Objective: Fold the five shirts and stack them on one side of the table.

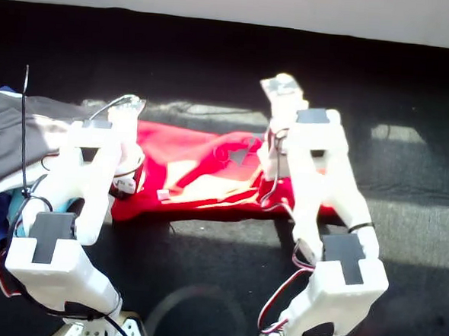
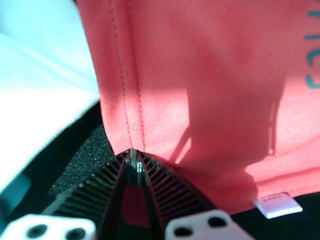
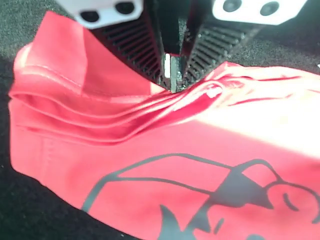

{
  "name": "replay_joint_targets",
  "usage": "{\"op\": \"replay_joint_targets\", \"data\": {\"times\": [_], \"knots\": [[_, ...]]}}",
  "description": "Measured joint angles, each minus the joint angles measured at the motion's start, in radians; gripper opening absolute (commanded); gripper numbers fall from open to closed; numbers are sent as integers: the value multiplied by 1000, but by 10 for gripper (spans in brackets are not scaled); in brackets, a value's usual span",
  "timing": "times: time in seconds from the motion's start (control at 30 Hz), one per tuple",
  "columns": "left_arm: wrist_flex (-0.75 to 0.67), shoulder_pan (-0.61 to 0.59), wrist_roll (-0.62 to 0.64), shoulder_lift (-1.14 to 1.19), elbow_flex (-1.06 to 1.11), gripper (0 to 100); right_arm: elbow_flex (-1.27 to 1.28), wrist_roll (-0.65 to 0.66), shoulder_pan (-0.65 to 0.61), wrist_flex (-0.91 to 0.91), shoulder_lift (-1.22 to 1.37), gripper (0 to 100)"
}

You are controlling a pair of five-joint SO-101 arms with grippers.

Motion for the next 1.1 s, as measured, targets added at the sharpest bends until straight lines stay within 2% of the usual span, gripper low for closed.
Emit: {"op": "replay_joint_targets", "data": {"times": [0.27,0.37,0.5,0.83,0.93,1.1], "knots": [[0,0,0,0,0,9,28,-72,-51,-178,51,7],[0,0,0,0,0,9,29,-74,-51,-183,130,7],[0,0,0,0,0,9,29,-74,-38,-160,112,7],[0,0,0,0,0,9,71,-74,114,-26,-292,7],[0,0,0,0,0,9,141,-68,166,-21,-321,7],[0,0,0,0,0,9,299,15,242,-29,-324,7]]}}
